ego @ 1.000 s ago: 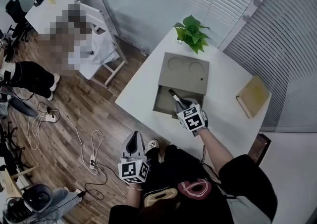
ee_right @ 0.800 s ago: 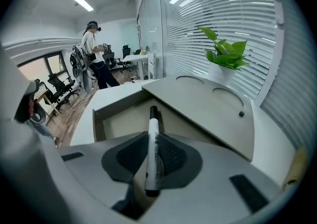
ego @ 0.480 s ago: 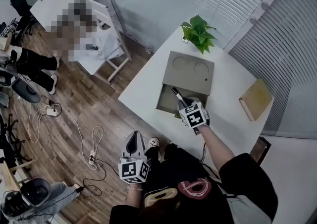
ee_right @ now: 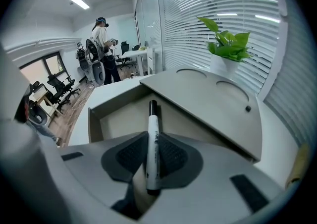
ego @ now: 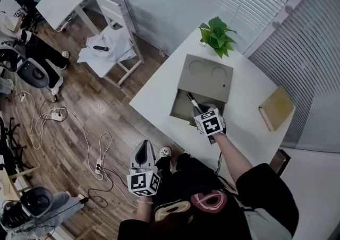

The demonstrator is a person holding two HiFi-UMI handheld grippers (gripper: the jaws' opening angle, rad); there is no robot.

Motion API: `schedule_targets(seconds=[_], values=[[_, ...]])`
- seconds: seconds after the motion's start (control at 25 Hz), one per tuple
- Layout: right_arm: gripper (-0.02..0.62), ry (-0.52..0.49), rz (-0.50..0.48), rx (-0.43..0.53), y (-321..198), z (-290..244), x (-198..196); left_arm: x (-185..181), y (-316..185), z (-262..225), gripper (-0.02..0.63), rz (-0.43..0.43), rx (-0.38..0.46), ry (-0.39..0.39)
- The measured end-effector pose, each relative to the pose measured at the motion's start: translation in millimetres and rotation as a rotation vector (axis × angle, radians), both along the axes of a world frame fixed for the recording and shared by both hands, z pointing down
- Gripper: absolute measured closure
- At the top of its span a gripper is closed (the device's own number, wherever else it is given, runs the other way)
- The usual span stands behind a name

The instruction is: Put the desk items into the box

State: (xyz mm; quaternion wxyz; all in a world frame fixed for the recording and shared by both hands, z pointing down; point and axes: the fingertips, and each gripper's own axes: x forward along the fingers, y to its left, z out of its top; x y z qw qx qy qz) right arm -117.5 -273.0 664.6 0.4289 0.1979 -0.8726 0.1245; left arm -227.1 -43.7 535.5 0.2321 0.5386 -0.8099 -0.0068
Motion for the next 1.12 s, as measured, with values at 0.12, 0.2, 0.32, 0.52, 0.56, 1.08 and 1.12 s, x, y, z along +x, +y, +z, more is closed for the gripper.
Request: schedule_targets(seconds=[0.12, 0.2, 0.32, 0.52, 0.56, 1.08, 1.12], values=[[0.512, -0.004, -0.003, -0.009, -1.1, 0.7, -0.5, 0.8, -2.3, 0.6, 0.588, 0.009, 0.001, 0.004], [0.502, -0.004, -0.009, -0.014, 1.4, -0.4, -1.2, 2.3, -1.9, -0.2, 0.589, 0.017, 0.002, 0.006], [0.471, -0.016, -0.019, -0.020, 5.1, -1.9, -2.9, 4.0, -1.5, -1.0, 0.589, 0.022, 0.005, 0.006], [0.425, -0.037, -0.025, -0.020, 6.0, -3.7, -3.3, 3.4, -0.6, 0.6, 0.589, 0.023, 0.007, 0.006], [0.423, -0.044, -0.022, -0.024, 6.3, -5.1, -3.6, 3.3, -0.2, 0.3, 0.589, 0.024, 0.008, 0.006], [0.388, -0.123, 0.007, -0.002, 17.6, -46.6, -0.2, 7.6, -5.7, -7.6, 0.589, 0.074, 0.046, 0.004], [0.381, -0.134, 0.010, 0.002, 18.8, -50.3, 1.0, 9.0, -7.1, -7.9, 0.588, 0.083, 0.050, 0.004]])
